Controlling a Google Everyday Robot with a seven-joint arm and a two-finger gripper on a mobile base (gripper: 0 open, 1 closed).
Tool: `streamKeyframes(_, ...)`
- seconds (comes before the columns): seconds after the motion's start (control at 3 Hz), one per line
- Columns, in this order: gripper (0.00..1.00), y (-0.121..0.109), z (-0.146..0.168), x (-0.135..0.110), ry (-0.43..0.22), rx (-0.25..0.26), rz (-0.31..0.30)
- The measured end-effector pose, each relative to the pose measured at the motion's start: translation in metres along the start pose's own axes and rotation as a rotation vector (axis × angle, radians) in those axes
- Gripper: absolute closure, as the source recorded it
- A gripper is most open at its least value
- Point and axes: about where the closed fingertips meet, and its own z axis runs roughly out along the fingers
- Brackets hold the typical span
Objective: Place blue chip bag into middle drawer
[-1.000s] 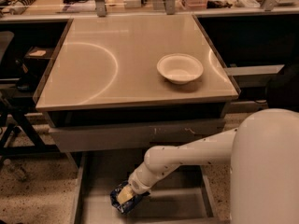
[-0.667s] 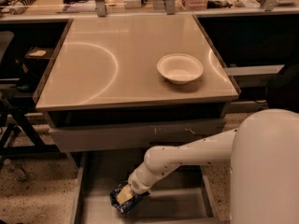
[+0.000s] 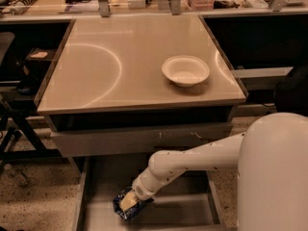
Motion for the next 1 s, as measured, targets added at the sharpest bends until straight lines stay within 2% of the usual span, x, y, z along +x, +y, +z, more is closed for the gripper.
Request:
streamKeyframes(0.33, 0.16, 0.0000, 0.0000, 0.0000, 0.000, 0.000, 0.000)
streamKeyframes(0.67, 0.00, 0.0001, 0.0001, 0.0000, 0.000, 0.000, 0.000)
streamKeyframes(1.0, 0.00, 0.0001, 0.0001, 0.0000, 0.000, 0.000, 0.000)
